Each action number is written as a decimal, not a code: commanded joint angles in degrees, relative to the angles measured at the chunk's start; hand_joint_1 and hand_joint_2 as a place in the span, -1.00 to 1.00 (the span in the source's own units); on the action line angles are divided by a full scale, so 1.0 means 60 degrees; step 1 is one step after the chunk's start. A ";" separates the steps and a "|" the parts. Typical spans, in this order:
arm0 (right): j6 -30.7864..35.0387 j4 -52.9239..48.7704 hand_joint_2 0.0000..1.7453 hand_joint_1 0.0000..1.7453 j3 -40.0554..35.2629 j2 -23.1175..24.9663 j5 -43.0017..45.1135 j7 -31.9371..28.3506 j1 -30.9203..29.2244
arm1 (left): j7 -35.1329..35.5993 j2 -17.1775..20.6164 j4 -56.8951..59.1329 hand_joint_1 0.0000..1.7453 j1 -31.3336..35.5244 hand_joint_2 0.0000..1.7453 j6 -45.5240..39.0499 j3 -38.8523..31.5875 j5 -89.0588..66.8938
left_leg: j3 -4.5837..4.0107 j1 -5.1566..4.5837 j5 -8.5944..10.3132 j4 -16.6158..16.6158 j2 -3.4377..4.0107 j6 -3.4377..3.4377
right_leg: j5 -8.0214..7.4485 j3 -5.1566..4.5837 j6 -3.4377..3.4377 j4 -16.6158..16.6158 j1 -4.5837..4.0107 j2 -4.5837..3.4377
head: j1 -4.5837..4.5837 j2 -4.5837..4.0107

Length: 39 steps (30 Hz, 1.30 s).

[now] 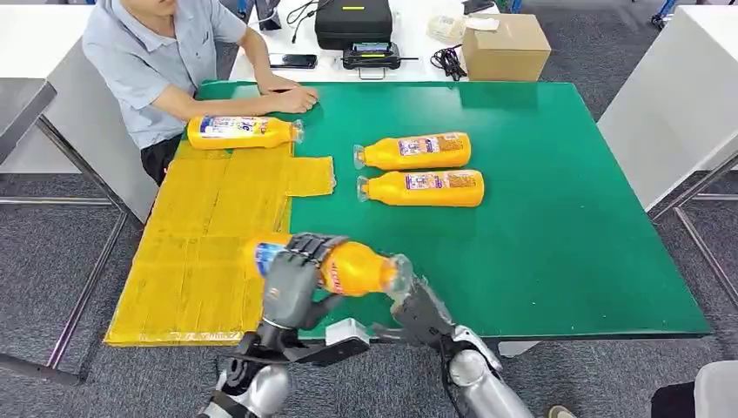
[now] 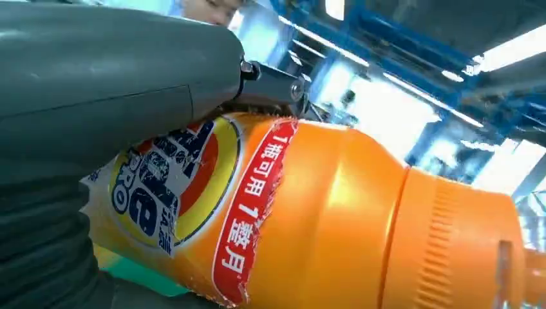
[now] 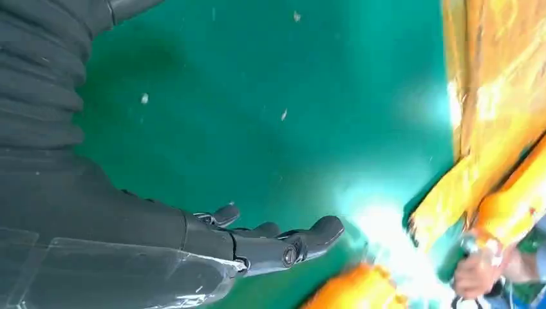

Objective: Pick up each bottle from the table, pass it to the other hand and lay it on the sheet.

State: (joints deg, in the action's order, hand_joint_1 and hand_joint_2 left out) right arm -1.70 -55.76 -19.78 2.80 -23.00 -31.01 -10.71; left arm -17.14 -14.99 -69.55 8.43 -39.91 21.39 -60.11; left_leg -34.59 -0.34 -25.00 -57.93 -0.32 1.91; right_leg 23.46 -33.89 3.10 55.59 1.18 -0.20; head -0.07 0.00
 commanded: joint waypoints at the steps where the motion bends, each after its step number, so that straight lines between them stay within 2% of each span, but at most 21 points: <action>1: 0.0833 -0.0455 1.00 -1.00 0.0998 0.0297 -0.0811 0.0203 0.0063 | 0.0151 0.0158 -0.0990 1.00 0.0019 1.00 -0.0015 -0.1956 -0.2020 | 0.0047 0.0025 -0.0031 -0.0019 0.0021 -0.0035 | 0.0024 0.0046 -0.0041 0.0013 -0.0027 -0.0011 | 0.0000 0.0000; 5: 0.0717 -0.0455 1.00 -1.00 0.1288 0.0272 -0.0902 0.0184 0.0121 | 0.1723 0.0990 0.0382 1.00 0.0565 1.00 0.0087 -0.1600 -0.3829 | 0.0036 0.0008 -0.0011 0.0007 0.0022 -0.0018 | 0.0008 0.0032 -0.0022 -0.0001 -0.0008 -0.0015 | 0.0000 0.0000; 8: 0.0528 -0.0374 1.00 -1.00 0.1427 0.0243 -0.0866 0.0025 0.0054 | 0.2272 0.1298 0.1686 1.00 0.1218 1.00 0.0723 -0.1370 -0.3910 | 0.0065 0.0016 -0.0004 0.0020 0.0000 -0.0032 | 0.0009 0.0066 -0.0037 -0.0014 -0.0018 0.0007 | 0.0004 0.0000; 11: 0.0515 -0.0363 1.00 -1.00 0.1452 0.0254 -0.0866 0.0018 0.0033 | 0.2316 0.1320 0.1914 1.00 0.1339 1.00 0.0615 -0.1347 -0.3885 | 0.0028 0.0002 0.0006 0.0015 -0.0012 -0.0017 | 0.0002 0.0030 -0.0019 -0.0007 -0.0003 0.0013 | -0.0004 0.0000; 15: 0.0289 -0.0136 1.00 -1.00 0.1438 0.0268 -0.0847 -0.0076 -0.0249 | 0.2842 0.1505 0.3473 1.00 0.2185 1.00 0.1539 -0.1150 -0.4165 | 0.0027 0.0008 0.0005 0.0010 -0.0001 -0.0020 | 0.0000 0.0026 -0.0023 -0.0004 -0.0009 0.0010 | 0.0000 0.0000; 20: 0.0130 -0.0070 1.00 -1.00 0.1461 0.0188 -0.0833 -0.0082 -0.0314 | 0.2457 0.1377 0.4639 0.98 0.2621 1.00 0.1814 -0.1370 -0.3428 | 0.0036 0.0009 0.0005 0.0005 -0.0007 -0.0020 | 0.0003 0.0038 -0.0024 -0.0001 -0.0010 0.0011 | 0.0000 0.0000; 22: 0.0109 -0.0091 1.00 -1.00 0.1478 0.0180 -0.0849 -0.0085 -0.0349 | 0.2542 0.1417 0.4831 0.76 0.2688 1.00 0.1901 -0.1207 -0.3652 | 0.0038 0.0013 0.0003 0.0003 -0.0014 -0.0022 | 0.0007 0.0046 -0.0024 -0.0003 -0.0013 0.0024 | -0.0004 0.0000; 26: 0.0106 -0.0098 1.00 -1.00 0.1474 0.0188 -0.0851 -0.0086 -0.0360 | 0.2563 0.1407 0.4842 0.76 0.2675 1.00 0.1880 -0.1197 -0.3664 | 0.0035 0.0012 -0.0002 0.0002 -0.0010 -0.0021 | 0.0008 0.0042 -0.0023 0.0000 -0.0012 0.0011 | -0.0004 0.0000; 27: 0.0093 -0.0106 1.00 -1.00 0.1466 0.0200 -0.0856 -0.0086 -0.0356 | 0.2585 0.1364 0.4893 0.48 0.2686 1.00 0.1953 -0.1227 -0.3613 | 0.0018 0.0007 0.0005 0.0002 -0.0010 -0.0016 | 0.0003 0.0024 -0.0017 0.0002 -0.0007 0.0011 | -0.0004 0.0000; 28: 0.0056 -0.0134 1.00 -1.00 0.1483 0.0211 -0.0858 -0.0084 -0.0324 | 0.2373 0.1248 0.4918 -0.28 0.2680 1.00 0.2221 -0.1330 -0.3247 | 0.0015 0.0007 0.0006 0.0002 -0.0016 -0.0015 | 0.0004 0.0023 -0.0016 0.0003 -0.0006 0.0017 | -0.0004 0.0000; 29: 0.0042 -0.0139 1.00 -1.00 0.1479 0.0214 -0.0865 -0.0083 -0.0313 | 0.2381 0.1221 0.4936 -0.20 0.2667 1.00 0.2308 -0.1319 -0.3215 | 0.0024 0.0012 0.0001 -0.0003 -0.0016 -0.0021 | 0.0009 0.0033 -0.0023 0.0005 -0.0012 0.0018 | -0.0004 0.0000; 30: 0.0028 -0.0136 1.00 -1.00 0.1474 0.0218 -0.0876 -0.0077 -0.0306 | 0.2390 0.1213 0.4977 -0.24 0.2684 1.00 0.2399 -0.1295 -0.3205 | 0.0022 0.0011 0.0003 0.0000 -0.0017 -0.0020 | 0.0006 0.0032 -0.0021 0.0001 -0.0012 0.0019 | -0.0004 0.0000; 32: 0.0019 -0.0111 1.00 -1.00 0.1509 0.0251 -0.0876 -0.0075 -0.0290 | 0.2474 0.1193 0.5128 -0.98 0.2700 1.00 0.2639 -0.1279 -0.3157 | 0.0030 0.0010 0.0003 0.0002 -0.0020 -0.0021 | 0.0006 0.0039 -0.0023 0.0001 -0.0011 0.0021 | -0.0004 0.0000; 39: -0.0003 -0.0059 1.00 -1.00 0.1635 0.0238 -0.0900 -0.0075 -0.0359 | 0.2662 0.1243 0.5572 -1.00 0.2852 1.00 0.3258 -0.1234 -0.3110 | 0.0036 0.0007 0.0009 0.0007 -0.0018 -0.0018 | -0.0001 0.0045 -0.0019 -0.0004 -0.0007 0.0021 | -0.0004 0.0000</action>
State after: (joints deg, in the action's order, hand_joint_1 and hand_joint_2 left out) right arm -1.36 -58.73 -11.87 4.07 -28.30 -31.54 -10.47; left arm -2.21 -8.09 -44.48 22.93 -23.69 13.29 -78.66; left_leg -34.51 -0.34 -24.92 -57.93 -0.51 1.90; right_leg 23.45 -33.73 3.10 55.61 1.19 -0.02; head -0.09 0.00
